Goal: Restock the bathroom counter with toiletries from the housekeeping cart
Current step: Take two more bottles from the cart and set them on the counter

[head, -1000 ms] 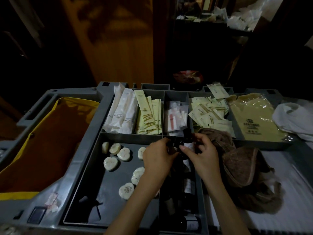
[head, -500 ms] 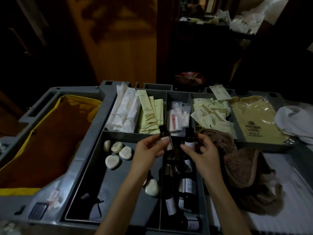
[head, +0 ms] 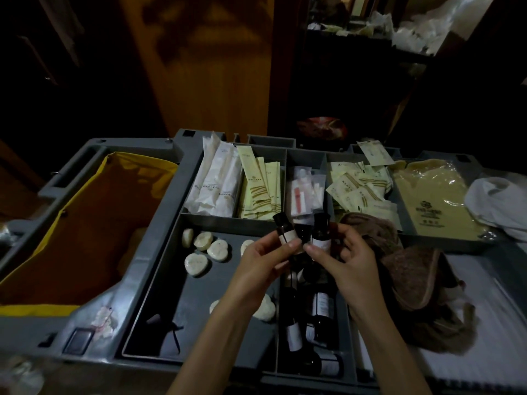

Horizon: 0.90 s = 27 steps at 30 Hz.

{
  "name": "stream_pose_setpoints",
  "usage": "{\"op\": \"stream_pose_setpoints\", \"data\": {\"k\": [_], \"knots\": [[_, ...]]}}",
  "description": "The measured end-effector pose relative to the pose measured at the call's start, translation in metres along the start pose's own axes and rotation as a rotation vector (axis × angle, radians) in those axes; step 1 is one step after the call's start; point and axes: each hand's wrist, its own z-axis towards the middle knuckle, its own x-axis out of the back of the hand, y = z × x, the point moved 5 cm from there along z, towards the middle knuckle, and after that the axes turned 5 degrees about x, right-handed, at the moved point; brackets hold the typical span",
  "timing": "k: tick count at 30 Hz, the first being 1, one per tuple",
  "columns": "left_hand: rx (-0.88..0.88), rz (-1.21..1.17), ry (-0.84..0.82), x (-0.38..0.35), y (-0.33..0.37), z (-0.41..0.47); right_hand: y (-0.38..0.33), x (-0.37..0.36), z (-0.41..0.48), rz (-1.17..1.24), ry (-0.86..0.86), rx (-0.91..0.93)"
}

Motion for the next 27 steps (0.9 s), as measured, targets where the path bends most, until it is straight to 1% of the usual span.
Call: {"op": "stream_pose_setpoints", "data": {"k": [3,7,12,16,21,24,27], "knots": [[0.013,0.026,0.0,0.003,-0.005,-0.002,0.005,0.002,-0.009,-0.006,0.026,-0.029],[0.092,0.03,-0.03,-0.001,-0.017,-0.003,0.015,0.011,-0.025,0.032,0.078,-0.109],[0.134,0.081,-0.119,-0.024,-0.027,-0.011,0.016,0.034,-0.047,0.078,0.132,-0.179],[0.142,0.185,-0.161,-0.05,-0.036,-0.019,0.008,0.061,-0.069,0.021,0.211,-0.202],[0.165,0.303,-0.317,-0.106,-0.056,-0.041,-0.011,0.112,-0.123,0.048,0.356,-0.18],[0.234,0.347,-0.441,-0.142,-0.082,-0.065,-0.011,0.144,-0.173,0.15,0.507,-0.243],[0.275,0.407,-0.571,-0.183,-0.12,-0.099,-0.014,0.179,-0.243,0.245,0.649,-0.252]]}}
